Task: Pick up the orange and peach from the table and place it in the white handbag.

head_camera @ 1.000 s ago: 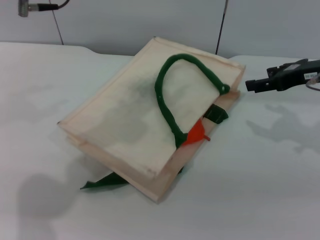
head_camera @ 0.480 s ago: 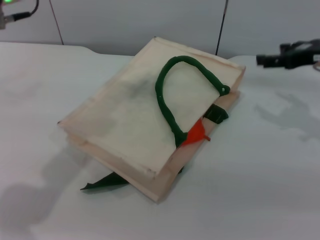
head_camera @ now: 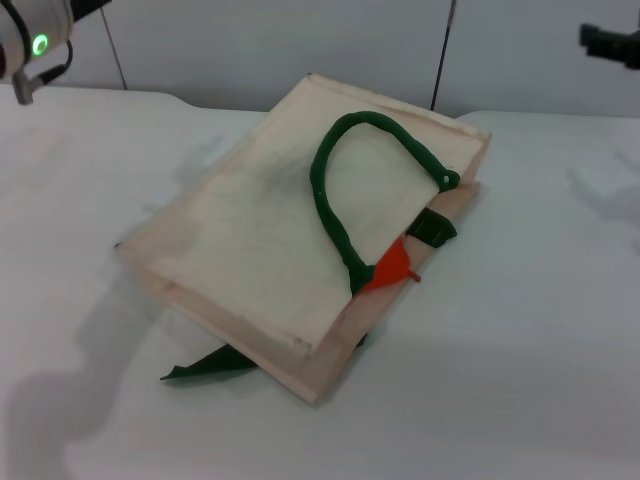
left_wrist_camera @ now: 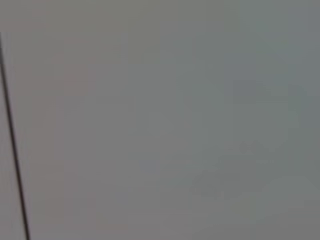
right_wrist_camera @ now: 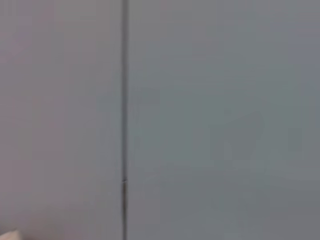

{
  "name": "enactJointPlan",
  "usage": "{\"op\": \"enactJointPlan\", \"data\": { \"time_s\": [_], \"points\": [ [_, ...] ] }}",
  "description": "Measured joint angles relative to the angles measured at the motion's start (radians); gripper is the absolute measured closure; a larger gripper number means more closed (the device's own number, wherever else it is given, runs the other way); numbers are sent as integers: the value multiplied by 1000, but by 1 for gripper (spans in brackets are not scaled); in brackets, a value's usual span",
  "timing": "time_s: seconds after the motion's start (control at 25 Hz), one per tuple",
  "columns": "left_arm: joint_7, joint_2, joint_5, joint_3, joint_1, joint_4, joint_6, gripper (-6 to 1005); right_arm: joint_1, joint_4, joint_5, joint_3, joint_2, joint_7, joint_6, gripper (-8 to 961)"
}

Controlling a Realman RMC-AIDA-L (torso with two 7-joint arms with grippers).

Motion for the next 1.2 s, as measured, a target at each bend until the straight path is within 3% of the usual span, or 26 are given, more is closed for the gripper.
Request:
{"op": "enactJointPlan", "data": {
  "time_s": [0.16, 0.48, 0.92, 1.08, 1.2],
  "points": [
    [14, 1, -25, 53, 5, -45, 88, 400, -22, 17, 72, -7, 0, -43, 68, 82],
    [17, 1, -48, 59, 1, -76, 109, 412, -27, 59, 84, -42, 2, -49, 215, 81],
    [57, 1, -49, 61, -1, -136, 196, 428, -48, 5, 132, -329, 3, -44, 486, 86],
    [71, 1, -51, 110, -10, -165, 293, 434, -69, -3, 133, -455, 1, -44, 670, 87],
    [79, 3, -54, 164, -8, -186, 381, 438, -83, -1, 133, -490, 0, -41, 718, 87]
  ]
}}
